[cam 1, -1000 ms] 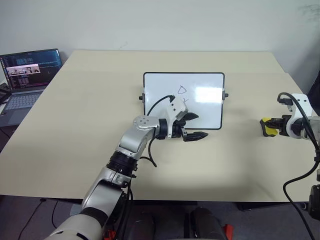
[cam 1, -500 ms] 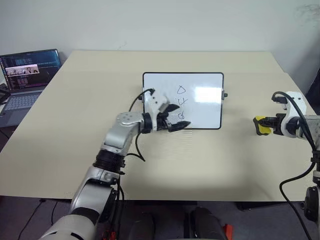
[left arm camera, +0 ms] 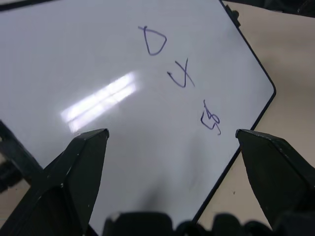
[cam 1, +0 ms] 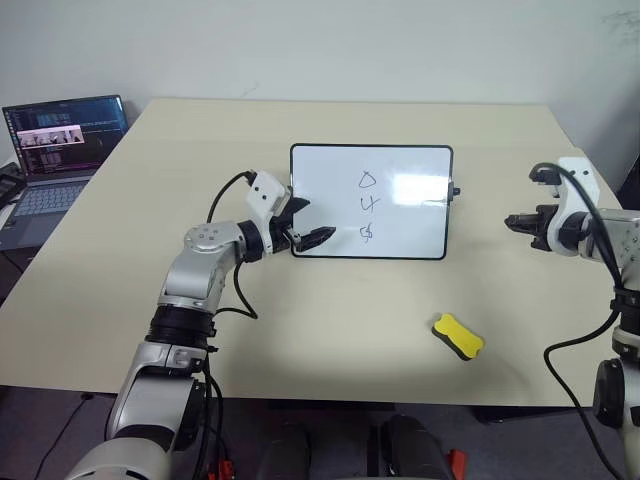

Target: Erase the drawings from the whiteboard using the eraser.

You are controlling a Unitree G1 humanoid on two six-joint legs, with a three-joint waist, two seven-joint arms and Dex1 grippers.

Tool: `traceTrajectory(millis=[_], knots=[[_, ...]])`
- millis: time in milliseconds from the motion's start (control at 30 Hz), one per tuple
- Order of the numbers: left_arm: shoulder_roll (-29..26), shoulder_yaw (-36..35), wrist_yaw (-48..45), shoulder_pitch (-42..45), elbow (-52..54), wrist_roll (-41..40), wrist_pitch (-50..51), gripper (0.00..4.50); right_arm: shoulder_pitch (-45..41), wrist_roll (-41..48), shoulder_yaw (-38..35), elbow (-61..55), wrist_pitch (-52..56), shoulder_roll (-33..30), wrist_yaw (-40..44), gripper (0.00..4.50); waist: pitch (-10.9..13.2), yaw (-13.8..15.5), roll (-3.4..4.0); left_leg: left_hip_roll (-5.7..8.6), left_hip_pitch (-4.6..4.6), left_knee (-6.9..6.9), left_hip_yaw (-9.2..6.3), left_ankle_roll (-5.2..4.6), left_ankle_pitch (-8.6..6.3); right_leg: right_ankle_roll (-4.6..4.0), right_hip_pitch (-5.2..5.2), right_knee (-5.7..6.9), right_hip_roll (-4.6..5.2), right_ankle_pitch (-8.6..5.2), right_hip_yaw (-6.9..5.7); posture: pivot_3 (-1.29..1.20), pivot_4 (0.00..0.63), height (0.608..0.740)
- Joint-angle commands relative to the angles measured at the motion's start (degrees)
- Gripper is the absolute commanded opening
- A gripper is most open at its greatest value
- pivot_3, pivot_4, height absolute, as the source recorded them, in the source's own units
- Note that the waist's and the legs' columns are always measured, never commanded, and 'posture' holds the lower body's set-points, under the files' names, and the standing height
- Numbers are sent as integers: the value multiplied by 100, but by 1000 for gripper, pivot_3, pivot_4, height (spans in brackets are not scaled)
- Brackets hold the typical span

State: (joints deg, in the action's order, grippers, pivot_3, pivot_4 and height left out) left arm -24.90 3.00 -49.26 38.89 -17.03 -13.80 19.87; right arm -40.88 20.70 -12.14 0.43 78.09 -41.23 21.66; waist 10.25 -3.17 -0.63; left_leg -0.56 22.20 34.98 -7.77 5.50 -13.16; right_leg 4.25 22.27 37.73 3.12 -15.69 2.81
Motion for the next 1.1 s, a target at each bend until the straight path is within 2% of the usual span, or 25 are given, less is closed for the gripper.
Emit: traceTrajectory(millis=[33, 100, 167, 467, 500, 567, 733, 933, 1100], knots=[[29, 7, -9, 54, 447, -64, 62, 4500, 48, -66, -24, -50, -131, -146, 35, 30, 0, 0, 0, 0, 2, 0, 0, 0, 0, 0, 2, 0, 0, 0, 0, 0, 150, 740], [45, 38, -62, 50, 514, -84, 132, 4500, 30, -14, -48, -112, -83, -165, 79, 388, 0, -5, 0, 0, 4, 1, 1, 0, 0, 0, 2, 1, 0, 0, 1, 0, 150, 740], [37, 61, -167, 33, 606, -143, 246, 4500, 27, 25, -32, -172, -54, -238, 158, 931, 0, -7, 0, 0, 3, 1, 0, 0, 0, 0, 2, 2, 0, 0, -1, 0, 150, 740], [-548, 681, -1584, -407, 1581, -588, 987, 4500, 404, 1131, 137, -1489, 568, -1433, 1612, 4276, 2, -10, 2, -1, 1, -2, 2, -1, -1, 0, 3, 0, 0, -1, 0, 0, 150, 740], [-579, 782, -1690, -449, 1625, -563, 982, 4500, 492, 1309, 159, -1758, 660, -1549, 1757, 4482, 2, -9, 2, -1, 2, -1, 1, -1, 0, 0, 1, 0, 0, -1, -1, 0, 150, 740], [-576, 894, -1759, -477, 1656, -508, 976, 4500, 609, 1568, 176, -2142, 831, -1663, 1903, 4482, 2, -6, 0, -1, 2, -1, 1, -1, -1, 0, 1, -1, 0, -1, -1, 0, 150, 740], [-391, 1064, -1590, -402, 1569, -337, 866, 4500, 830, 2203, 159, -3013, 1441, -1428, 1668, 4482, 4, 5, -3, -1, 2, 6, -2, -1, 0, 0, -1, 3, 0, -1, -3, 0, 150, 740], [-250, 1160, -1599, -448, 1536, -331, 855, 4500, 1118, 2942, 124, -3402, 1441, -1179, 790, 4482, 6, 6, -6, -1, 5, 7, -2, -1, 0, 0, 0, 3, 0, -1, -3, 0, 150, 740], [-197, 1198, -1640, -420, 1504, -299, 841, 4500, 1472, 3516, 158, -3550, 1441, -1365, 238, 4482, 7, 21, -9, -1, 6, 7, -2, -1, -1, 0, 0, 2, 0, -1, -4, 0, 150, 740]])
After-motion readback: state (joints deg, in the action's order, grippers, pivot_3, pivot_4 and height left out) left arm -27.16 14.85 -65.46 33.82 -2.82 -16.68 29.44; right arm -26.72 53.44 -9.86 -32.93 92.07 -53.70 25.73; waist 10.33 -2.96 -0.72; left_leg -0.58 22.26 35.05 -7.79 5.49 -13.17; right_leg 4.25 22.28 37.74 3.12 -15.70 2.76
